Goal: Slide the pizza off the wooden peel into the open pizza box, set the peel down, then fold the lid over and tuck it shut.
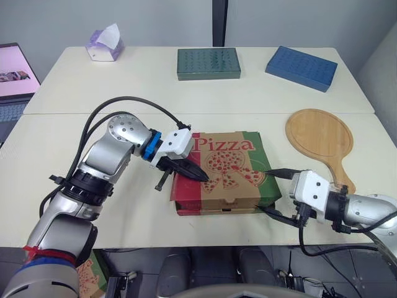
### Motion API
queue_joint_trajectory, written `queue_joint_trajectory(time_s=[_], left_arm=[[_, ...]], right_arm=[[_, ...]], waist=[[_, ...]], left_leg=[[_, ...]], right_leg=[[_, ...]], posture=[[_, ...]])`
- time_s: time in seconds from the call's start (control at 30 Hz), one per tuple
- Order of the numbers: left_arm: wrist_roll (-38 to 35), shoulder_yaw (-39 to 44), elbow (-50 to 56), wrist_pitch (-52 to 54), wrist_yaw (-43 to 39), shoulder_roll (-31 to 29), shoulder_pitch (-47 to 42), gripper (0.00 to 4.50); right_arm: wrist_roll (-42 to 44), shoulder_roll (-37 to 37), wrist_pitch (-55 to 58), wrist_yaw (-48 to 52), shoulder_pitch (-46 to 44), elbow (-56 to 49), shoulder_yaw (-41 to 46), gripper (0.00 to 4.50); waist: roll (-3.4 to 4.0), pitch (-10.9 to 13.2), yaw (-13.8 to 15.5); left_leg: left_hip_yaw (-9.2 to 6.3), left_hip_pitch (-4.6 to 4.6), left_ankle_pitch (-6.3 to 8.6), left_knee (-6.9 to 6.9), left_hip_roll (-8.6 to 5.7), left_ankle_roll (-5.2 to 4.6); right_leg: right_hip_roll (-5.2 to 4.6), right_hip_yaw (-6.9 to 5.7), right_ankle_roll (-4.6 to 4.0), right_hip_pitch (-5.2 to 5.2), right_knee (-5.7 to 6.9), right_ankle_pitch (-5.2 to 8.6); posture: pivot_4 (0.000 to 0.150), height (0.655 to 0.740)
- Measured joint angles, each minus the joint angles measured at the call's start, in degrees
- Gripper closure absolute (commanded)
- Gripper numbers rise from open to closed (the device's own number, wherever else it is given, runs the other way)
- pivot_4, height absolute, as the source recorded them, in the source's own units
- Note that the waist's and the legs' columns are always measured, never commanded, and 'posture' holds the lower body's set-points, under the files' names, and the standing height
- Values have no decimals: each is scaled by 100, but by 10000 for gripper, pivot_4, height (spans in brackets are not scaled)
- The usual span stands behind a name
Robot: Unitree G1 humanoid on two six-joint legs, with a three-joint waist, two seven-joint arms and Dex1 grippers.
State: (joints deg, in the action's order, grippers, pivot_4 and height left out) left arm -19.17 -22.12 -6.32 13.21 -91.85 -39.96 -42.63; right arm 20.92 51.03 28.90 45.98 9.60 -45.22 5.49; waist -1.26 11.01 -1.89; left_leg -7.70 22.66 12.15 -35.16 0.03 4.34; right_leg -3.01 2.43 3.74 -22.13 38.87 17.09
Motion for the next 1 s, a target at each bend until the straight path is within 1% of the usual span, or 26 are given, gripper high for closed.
queue_joint_trajectory(time_s=[0.1,0.2,0.33,0.4,0.47,0.53,0.57,0.63,0.7,0.73,0.87,0.9,0.97,1.0], left_arm=[[34,13,-2,-14,4,15,24,45000],[40,18,-6,-24,5,26,32,45000],[110,20,-17,-97,6,50,30,45000],[131,22,-38,-103,4,71,30,45000],[133,33,-83,-104,-1,84,24,45000],[133,48,-110,-106,-5,86,19,45000],[134,58,-117,-109,-8,86,13,45000],[138,65,-131,-110,-10,86,10,45000],[143,72,-131,-105,-9,85,3,45000],[150,76,-131,-102,-8,85,0,45000],[160,115,-134,-91,-5,85,-4,45000],[161,118,-134,-85,-6,85,-5,45000],[199,120,-150,-74,-5,85,-12,45000],[201,120,-172,-73,-5,85,-12,45000]], right_arm=[[294,-40,60,57,168,-14,314,155],[760,-68,193,193,348,-82,841,155],[1938,-68,798,321,393,50,1845,155],[2197,-60,992,309,371,256,2146,155],[2058,65,1037,262,346,496,2181,155],[1540,276,855,239,358,725,1959,155],[1108,405,597,252,389,891,1689,1890],[650,433,240,289,416,1114,1283,6394],[419,404,-11,396,412,1256,940,12538],[355,373,-104,434,387,1281,801,16821],[355,138,-200,546,215,1242,363,31408],[449,68,-146,547,187,1186,322,34296],[651,-32,50,533,121,1040,235,42031],[736,-51,132,525,114,1006,223,44636]], waist=[[0,0,-3],[0,-1,0],[-1,-1,1],[-1,-1,2],[-1,-1,2],[0,-2,1],[0,-2,0],[0,-2,1],[1,-2,-1],[1,-2,-2],[1,-2,1],[0,-2,1],[1,-2,-1],[0,-2,-1]], left_leg=[[0,-4,0,0,0,0],[0,-6,0,0,0,0],[0,-19,0,0,0,0],[0,-32,1,0,0,-1],[3,-39,1,1,0,-1],[4,-43,1,0,0,-1],[4,-43,1,1,0,-1],[4,-43,1,2,0,-1],[5,-43,1,2,0,-1],[5,-43,1,2,0,-1],[4,-42,1,1,0,-1],[3,-42,1,1,0,-1],[3,-42,1,2,0,-1],[3,-42,1,2,0,-1]], right_leg=[[0,0,1,2,1,0],[0,0,0,6,1,0],[0,0,-2,20,0,-1],[0,0,1,35,-4,1],[0,2,12,40,-4,7],[0,3,13,40,-4,8],[0,2,14,40,-4,9],[0,3,15,40,-5,10],[-1,4,16,40,-5,10],[0,4,16,40,-4,10],[0,3,16,40,-4,10],[0,4,16,40,-4,10],[0,4,16,40,-4,10],[0,3,16,40,-4,10]], posture=[[1500,7400],[1500,7400],[1500,7400],[1500,7400],[1500,7400],[1500,7400],[1500,7400],[1500,7400],[1500,7400],[1500,7400],[1500,7400],[1500,7400],[1500,7400],[1500,7400]])
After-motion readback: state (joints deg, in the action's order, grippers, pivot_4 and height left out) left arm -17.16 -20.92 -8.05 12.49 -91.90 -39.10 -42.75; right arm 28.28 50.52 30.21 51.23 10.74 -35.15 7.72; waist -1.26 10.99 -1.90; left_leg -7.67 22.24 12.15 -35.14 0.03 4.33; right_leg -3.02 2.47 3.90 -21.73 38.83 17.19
